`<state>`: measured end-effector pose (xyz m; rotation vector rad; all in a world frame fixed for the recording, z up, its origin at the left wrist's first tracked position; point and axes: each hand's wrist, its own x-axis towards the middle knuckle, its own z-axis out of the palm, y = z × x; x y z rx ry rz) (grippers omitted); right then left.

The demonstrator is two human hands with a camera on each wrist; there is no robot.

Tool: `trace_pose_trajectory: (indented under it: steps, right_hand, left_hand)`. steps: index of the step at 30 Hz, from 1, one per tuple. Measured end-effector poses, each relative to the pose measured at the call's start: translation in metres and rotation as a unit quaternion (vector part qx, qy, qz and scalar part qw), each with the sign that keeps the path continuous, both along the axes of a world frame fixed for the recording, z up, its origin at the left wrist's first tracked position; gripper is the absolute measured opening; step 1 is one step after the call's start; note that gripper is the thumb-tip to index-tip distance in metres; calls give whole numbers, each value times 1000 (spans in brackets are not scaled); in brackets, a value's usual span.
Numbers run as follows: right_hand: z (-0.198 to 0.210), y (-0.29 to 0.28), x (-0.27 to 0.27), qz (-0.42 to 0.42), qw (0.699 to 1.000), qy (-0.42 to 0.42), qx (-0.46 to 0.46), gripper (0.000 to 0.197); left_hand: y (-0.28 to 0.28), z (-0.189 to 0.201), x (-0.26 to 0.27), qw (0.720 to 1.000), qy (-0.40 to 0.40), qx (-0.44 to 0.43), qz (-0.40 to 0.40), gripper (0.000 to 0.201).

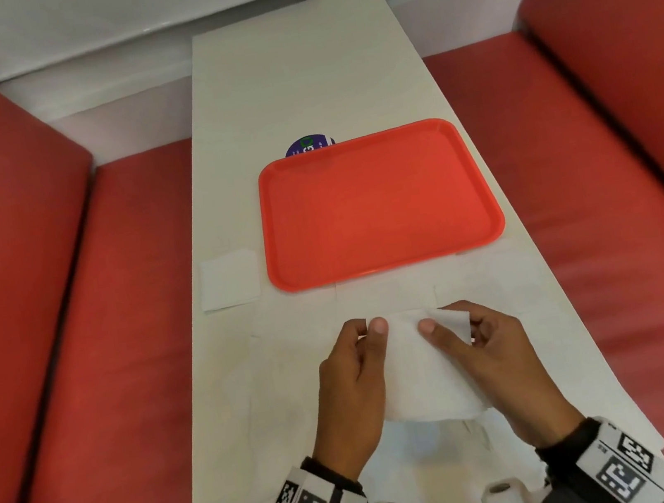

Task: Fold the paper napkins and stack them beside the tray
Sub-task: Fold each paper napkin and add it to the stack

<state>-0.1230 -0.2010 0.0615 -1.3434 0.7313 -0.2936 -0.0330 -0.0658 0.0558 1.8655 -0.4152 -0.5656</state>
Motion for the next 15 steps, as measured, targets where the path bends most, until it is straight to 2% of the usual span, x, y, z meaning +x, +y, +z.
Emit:
trace_pose_trajectory:
  steps: [4, 7, 11, 13, 15]
  right_hand:
    - [-2, 14, 13, 15, 1000, 2, 2, 15]
    - [-2, 25, 29, -5, 1000, 2, 31, 18]
    - [-8, 40, 53, -14, 999, 26, 33, 22]
    - [-11, 47, 67, -24, 999, 30, 5, 20]
    - [-17, 54, 81, -41, 996, 30, -68, 17]
  left_hand:
    - [2, -2, 7, 999, -22, -14, 41, 42]
    - [9, -7, 18, 998, -35, -14, 54, 38]
    - [23, -16, 37, 995, 1, -31, 92, 42]
    - [29, -19, 50, 994, 22, -34, 98, 44]
    - [39, -20, 64, 996, 36, -28, 77, 43]
